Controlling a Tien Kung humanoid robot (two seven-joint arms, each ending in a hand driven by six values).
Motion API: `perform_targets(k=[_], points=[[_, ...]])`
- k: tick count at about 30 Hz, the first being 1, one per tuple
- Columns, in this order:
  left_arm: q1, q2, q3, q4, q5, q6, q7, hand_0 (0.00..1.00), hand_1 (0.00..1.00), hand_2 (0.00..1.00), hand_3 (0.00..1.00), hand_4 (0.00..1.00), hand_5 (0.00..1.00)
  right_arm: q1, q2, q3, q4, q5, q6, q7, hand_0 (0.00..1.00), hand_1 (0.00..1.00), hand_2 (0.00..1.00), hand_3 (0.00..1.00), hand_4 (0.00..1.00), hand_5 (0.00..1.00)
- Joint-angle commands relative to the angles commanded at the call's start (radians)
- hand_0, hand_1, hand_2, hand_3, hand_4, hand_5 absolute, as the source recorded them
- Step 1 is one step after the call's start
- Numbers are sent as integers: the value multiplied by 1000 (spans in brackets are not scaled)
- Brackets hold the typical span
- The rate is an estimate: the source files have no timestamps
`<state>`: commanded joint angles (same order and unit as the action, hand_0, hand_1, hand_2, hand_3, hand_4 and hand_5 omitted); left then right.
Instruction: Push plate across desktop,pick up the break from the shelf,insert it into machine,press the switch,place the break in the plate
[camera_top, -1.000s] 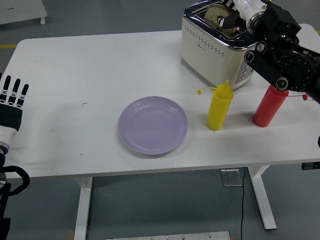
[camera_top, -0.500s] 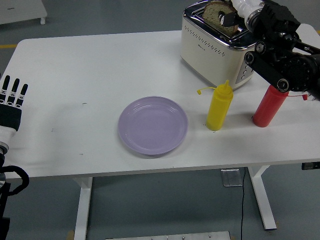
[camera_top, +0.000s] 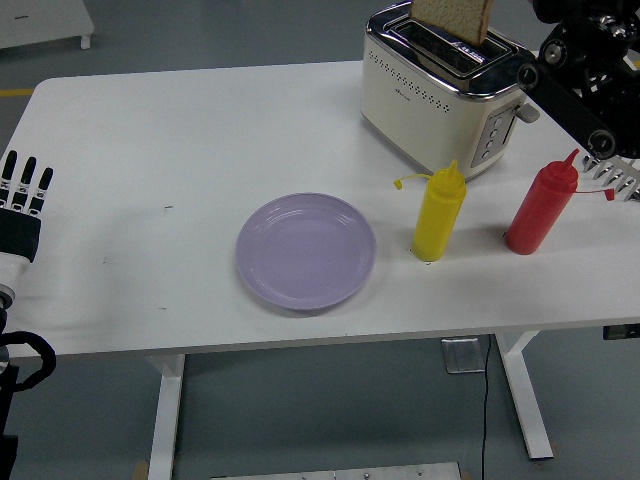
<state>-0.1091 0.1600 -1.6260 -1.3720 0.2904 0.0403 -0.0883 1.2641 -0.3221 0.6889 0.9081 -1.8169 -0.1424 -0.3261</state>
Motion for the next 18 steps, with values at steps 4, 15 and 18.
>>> perform_targets(k=[4, 15, 18], points=[[2, 0, -1, 0, 0, 0, 0, 826, 869, 928, 817, 619, 998, 4, -29, 33, 64, -19, -3, -4, 227, 360, 460, 531, 438, 59], [6, 1, -2, -1, 0, 1, 0, 819, 869, 928, 815, 621, 998, -1, -131, 83, 303, 85, 28, -26, 228, 358, 459, 532, 427, 70], [7, 2, -2, -1, 0, 1, 0, 819, 869, 928, 815, 621, 998, -2, -149, 72, 373, 136, 49, -31, 228, 358, 459, 532, 427, 70]])
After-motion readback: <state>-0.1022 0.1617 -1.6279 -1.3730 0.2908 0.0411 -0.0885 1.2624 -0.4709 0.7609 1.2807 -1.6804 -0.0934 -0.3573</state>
